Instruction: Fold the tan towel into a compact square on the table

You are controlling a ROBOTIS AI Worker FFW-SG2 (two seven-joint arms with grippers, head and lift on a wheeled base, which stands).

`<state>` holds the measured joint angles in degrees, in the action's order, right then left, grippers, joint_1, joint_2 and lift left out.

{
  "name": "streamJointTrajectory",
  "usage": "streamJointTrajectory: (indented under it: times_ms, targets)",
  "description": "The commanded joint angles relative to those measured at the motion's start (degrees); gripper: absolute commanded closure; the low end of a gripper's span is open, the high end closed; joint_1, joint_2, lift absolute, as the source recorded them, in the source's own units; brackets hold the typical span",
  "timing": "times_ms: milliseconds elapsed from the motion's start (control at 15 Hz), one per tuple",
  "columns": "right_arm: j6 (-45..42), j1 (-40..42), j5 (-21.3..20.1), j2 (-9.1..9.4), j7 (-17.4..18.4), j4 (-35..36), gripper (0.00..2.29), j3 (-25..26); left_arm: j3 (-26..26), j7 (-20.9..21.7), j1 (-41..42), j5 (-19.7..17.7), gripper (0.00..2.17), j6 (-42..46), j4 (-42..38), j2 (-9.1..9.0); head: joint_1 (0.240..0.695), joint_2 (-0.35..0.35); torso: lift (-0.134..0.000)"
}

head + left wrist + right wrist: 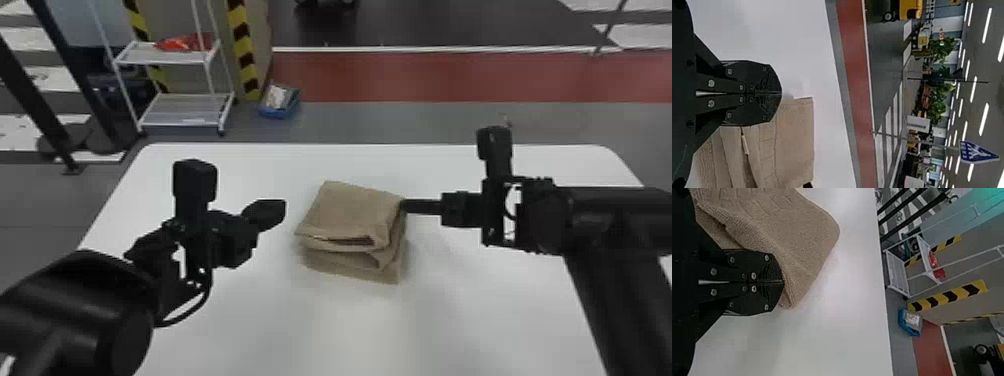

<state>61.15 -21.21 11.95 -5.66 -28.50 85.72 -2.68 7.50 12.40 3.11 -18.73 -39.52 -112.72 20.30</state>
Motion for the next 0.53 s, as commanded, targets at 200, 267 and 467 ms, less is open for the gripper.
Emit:
streamJointTrajectory:
  times_ms: [200, 267, 467]
  targets:
    - [1.92, 2.4, 1.23, -2.08, -7.62, 5.86, 1.47, 3.47, -1.52, 0.17, 0.4, -0.08, 1.95, 0.18, 0.66, 0.0, 0.695, 0.062, -0.123]
    - [1.92, 2.58, 0.79, -4.01, -10.17, 8.15, 1.09, 3.47, -1.61, 0.26, 0.4, -0.08, 1.95, 0.35, 0.75, 0.0, 0.695, 0.063, -0.123]
    - [4.9, 0.73, -8.08, -8.05, -21.33, 15.44, 0.4, 0.57, -1.79, 0.26, 0.14, -0.08, 1.95, 0.35, 0.93, -0.09, 0.695, 0.044, -0.123]
